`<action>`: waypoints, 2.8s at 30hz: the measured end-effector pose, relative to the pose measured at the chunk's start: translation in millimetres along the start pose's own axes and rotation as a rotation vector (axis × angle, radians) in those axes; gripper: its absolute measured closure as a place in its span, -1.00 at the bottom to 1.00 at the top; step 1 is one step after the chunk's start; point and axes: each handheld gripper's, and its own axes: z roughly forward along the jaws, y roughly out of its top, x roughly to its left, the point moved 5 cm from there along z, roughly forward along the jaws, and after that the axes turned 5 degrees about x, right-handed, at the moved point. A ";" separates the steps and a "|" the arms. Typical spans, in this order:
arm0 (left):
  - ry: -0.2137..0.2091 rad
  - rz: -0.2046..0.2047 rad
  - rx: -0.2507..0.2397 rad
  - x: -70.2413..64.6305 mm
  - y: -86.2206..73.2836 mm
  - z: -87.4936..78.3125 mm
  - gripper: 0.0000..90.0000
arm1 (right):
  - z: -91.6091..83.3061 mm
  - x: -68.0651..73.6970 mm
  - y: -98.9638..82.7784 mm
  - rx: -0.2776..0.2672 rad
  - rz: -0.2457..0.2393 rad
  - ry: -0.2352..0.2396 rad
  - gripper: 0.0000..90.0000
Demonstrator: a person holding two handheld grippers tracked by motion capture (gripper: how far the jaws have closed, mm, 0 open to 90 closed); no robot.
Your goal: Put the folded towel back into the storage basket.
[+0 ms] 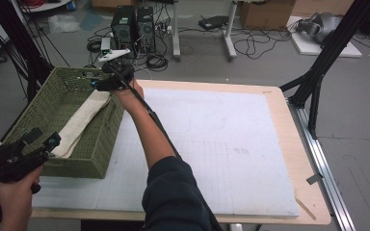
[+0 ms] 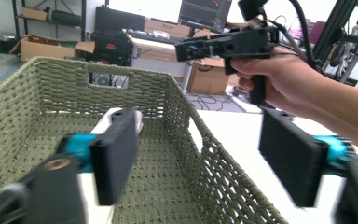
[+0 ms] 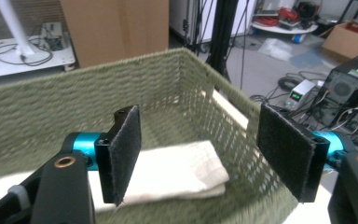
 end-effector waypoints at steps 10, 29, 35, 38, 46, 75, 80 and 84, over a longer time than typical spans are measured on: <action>-0.054 0.041 0.001 -11.7 0.0 6.4 -0.65 | -39.0 0.0 -26.1 0.004 -0.006 0.030 -0.52; -0.175 0.097 0.072 -38.0 -5.0 23.4 -0.63 | -111.8 -7.9 -58.9 -0.039 0.006 0.012 -0.61; -0.198 0.106 0.075 -45.2 -5.6 29.1 -0.63 | -138.7 -13.6 -76.9 -0.038 0.003 -0.015 -0.62; -0.216 0.107 0.079 -50.2 -6.2 33.4 -0.63 | -152.5 -17.8 -85.9 -0.043 0.006 -0.042 -0.62; -0.267 0.121 0.097 -66.4 -7.6 47.9 -0.63 | -188.3 -28.5 -109.0 -0.036 0.006 -0.105 -0.62; -0.485 0.190 0.140 -133.2 -26.0 93.0 -0.63 | -311.8 -30.7 -212.2 -0.023 0.059 -0.315 -0.63; -0.518 0.202 0.159 -142.7 -37.0 100.6 -0.62 | -327.7 -22.7 -238.5 -0.008 0.075 -0.356 -0.63; -0.537 0.207 0.173 -148.9 -46.1 106.5 -0.62 | -338.5 -19.0 -259.5 -0.011 0.102 -0.387 -0.63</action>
